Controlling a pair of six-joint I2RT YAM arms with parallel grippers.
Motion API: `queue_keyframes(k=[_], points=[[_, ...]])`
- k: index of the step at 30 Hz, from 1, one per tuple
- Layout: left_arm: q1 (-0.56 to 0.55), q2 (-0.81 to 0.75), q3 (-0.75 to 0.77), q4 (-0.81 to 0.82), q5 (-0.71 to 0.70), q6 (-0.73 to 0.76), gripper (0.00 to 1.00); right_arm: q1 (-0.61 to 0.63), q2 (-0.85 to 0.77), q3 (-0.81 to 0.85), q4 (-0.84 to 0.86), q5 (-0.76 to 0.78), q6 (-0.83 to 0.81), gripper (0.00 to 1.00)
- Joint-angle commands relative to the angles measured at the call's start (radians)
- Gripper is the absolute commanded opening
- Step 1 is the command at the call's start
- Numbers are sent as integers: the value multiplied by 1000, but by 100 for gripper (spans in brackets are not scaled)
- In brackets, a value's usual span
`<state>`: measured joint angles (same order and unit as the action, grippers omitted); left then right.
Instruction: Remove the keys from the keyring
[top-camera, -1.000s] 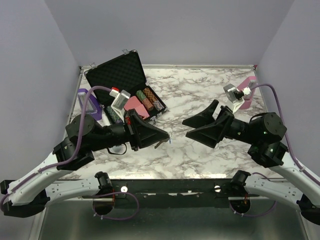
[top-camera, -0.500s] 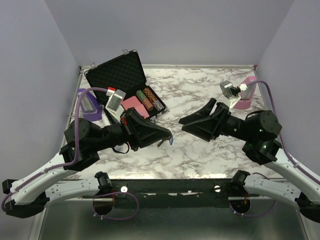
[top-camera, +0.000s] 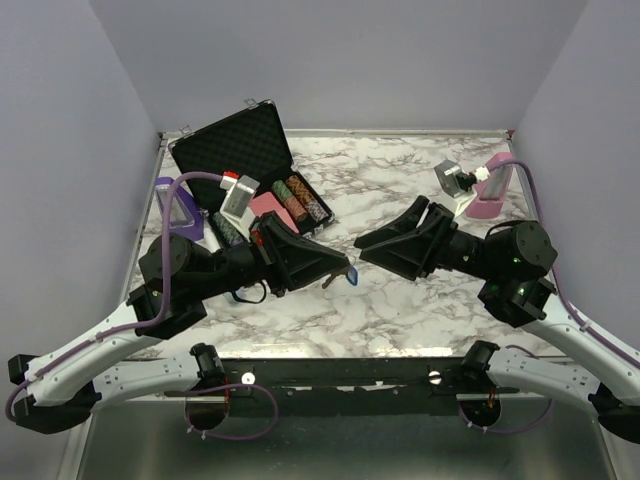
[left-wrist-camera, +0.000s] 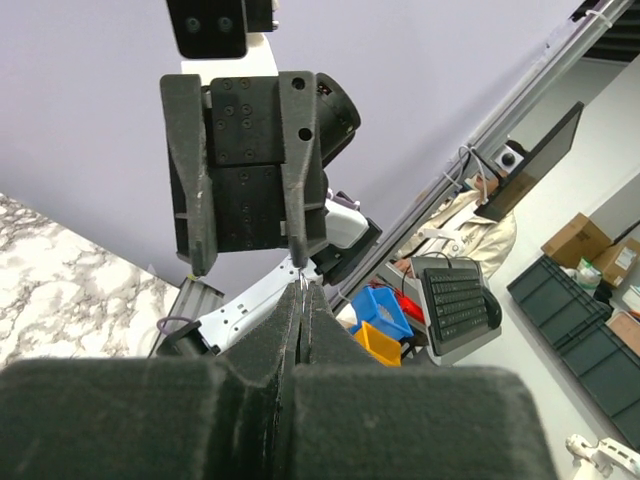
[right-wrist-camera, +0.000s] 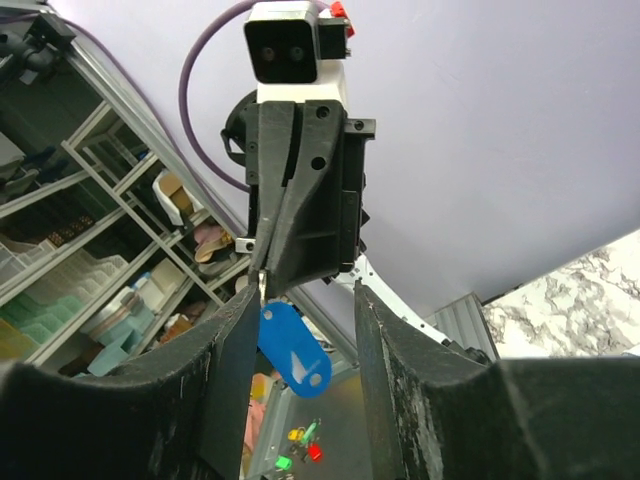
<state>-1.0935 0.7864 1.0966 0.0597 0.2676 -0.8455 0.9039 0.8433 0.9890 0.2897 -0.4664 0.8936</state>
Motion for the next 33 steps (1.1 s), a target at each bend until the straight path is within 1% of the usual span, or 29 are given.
queue_keyframes(k=[1, 5, 10, 16, 18, 20, 23, 25, 33], points=[[-3, 5, -17, 43, -41, 3, 0, 1, -1, -6, 60, -31, 10, 49], [-3, 19, -14, 46, -41, -1, 0, 1, 7, -7, 66, -41, 15, 46], [-3, 33, -4, 58, -44, -7, 0, 3, -4, -23, 60, -41, 19, 37], [-5, 47, 2, 61, -45, -9, 0, 3, -16, -24, 48, -40, 19, 32], [-5, 47, 2, 63, -50, -10, 0, 1, -16, -24, 43, -38, 18, 28], [-5, 47, 2, 63, -50, -9, 0, 3, -16, -24, 42, -38, 18, 22], [-5, 47, 2, 60, -50, -7, 0, 1, -16, -24, 31, -37, 18, 7], [-5, 50, 5, 52, -48, -6, 0, 3, -16, -21, 17, -32, 15, 1], [-6, 85, 46, -38, -12, 19, 0, 1, -19, 20, -122, -34, -7, 1]])
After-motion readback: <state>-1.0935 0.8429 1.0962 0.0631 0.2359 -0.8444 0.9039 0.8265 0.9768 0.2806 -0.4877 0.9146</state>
